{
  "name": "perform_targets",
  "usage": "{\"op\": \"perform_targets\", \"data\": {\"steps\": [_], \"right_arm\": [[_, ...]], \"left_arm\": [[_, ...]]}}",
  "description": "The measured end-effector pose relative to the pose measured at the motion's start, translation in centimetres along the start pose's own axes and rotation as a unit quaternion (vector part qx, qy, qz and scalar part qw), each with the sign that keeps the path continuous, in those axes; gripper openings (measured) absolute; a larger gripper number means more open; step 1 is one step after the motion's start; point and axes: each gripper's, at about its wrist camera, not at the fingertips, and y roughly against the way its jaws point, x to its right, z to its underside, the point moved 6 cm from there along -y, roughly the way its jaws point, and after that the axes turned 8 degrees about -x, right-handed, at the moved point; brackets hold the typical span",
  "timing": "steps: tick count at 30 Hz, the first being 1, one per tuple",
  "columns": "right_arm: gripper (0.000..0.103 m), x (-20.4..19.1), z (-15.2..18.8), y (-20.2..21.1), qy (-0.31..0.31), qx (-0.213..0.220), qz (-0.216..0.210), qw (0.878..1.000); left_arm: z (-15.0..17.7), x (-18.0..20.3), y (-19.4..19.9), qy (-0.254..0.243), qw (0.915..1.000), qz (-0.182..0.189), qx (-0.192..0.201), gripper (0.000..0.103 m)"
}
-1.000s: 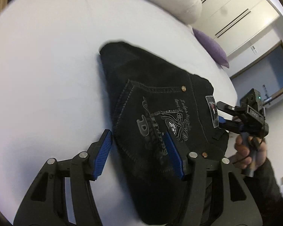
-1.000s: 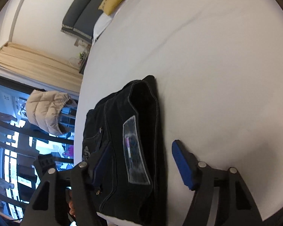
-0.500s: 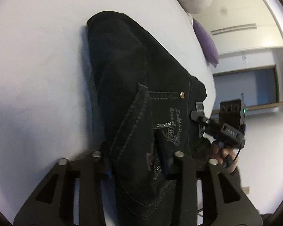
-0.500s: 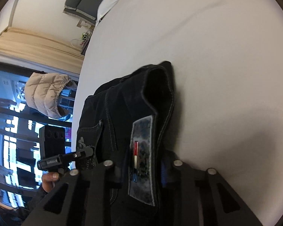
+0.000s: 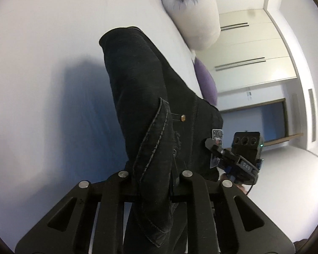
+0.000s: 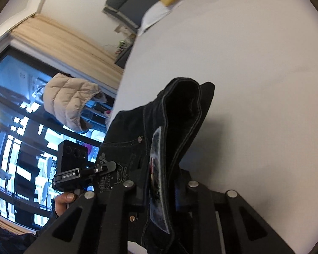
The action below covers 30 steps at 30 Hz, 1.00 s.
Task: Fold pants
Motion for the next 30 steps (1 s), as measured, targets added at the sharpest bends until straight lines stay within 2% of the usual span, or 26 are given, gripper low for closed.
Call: {"op": "perform_targets", "data": {"steps": [2,4,8,12,15,17,18,21,23,25,26,27,28,29,30], "right_arm": [[0.020,-1.2,-1.9,-2.1,0.006,-0.008,-0.004,1.000],[0.019,-2.2,-3.9,-4.4,0.009,-0.016,-0.007,1.000],[0.019,-2.9,-7.7,-8.5,0.003,-0.021,-0.010,1.000],[0.019,-1.9,-9.9,-11.0,-0.011,-0.023,-0.006,1.000],[0.020,0.4,-10.5,-12.7,-0.039,-0.034,-0.002,0.999],[0.029,2.7,-10.4,-13.9,-0.060,-0.040,0.027,0.997],[0.040,3.7,-10.1,-14.3,-0.070,-0.038,0.034,0.996],[0.049,4.7,-9.3,-14.1,-0.092,-0.013,-0.007,0.996],[0.057,4.7,-8.9,-13.4,-0.098,0.003,-0.008,0.995],[0.074,3.7,-8.5,-11.8,-0.090,0.021,0.029,0.995],[0.076,3.1,-8.2,-10.8,-0.079,0.035,0.050,0.995],[0.080,1.9,-7.8,-9.2,-0.056,0.058,0.078,0.994],[0.085,1.0,-7.5,-7.9,-0.037,0.074,0.102,0.991],[0.087,-0.4,-7.0,-6.5,-0.013,0.094,0.132,0.987],[0.091,-1.4,-6.9,-5.4,0.006,0.113,0.155,0.981]], "left_arm": [[-1.7,-0.8,-0.6,-0.003,0.9997,-0.024,0.006,0.015],[-3.9,-1.7,1.0,-0.005,0.9988,-0.046,0.013,0.015],[-8.2,-4.1,3.6,0.003,0.9976,-0.066,0.024,0.015],[-11.5,-6.5,3.0,0.006,0.9958,-0.091,0.011,0.015],[-12.6,-9.0,1.5,0.012,0.9938,-0.110,-0.006,0.015],[-13.1,-11.3,1.4,0.024,0.9936,-0.110,-0.008,0.017],[-13.1,-12.2,1.4,0.034,0.9940,-0.104,-0.007,0.019],[-11.8,-12.6,1.1,0.032,0.9951,-0.093,0.008,0.024],[-10.6,-12.2,1.8,0.021,0.9925,-0.118,0.022,0.027],[-9.9,-10.3,2.5,-0.009,0.9824,-0.182,0.042,0.032],[-9.7,-9.2,2.8,-0.029,0.9750,-0.214,0.053,0.041],[-9.0,-7.7,3.3,-0.056,0.9636,-0.252,0.069,0.049],[-8.0,-5.7,4.5,-0.097,0.9420,-0.306,0.099,0.053],[-7.2,-4.0,5.6,-0.127,0.9231,-0.341,0.125,0.060],[-6.1,-1.8,7.0,-0.159,0.8965,-0.381,0.160,0.067]]}}
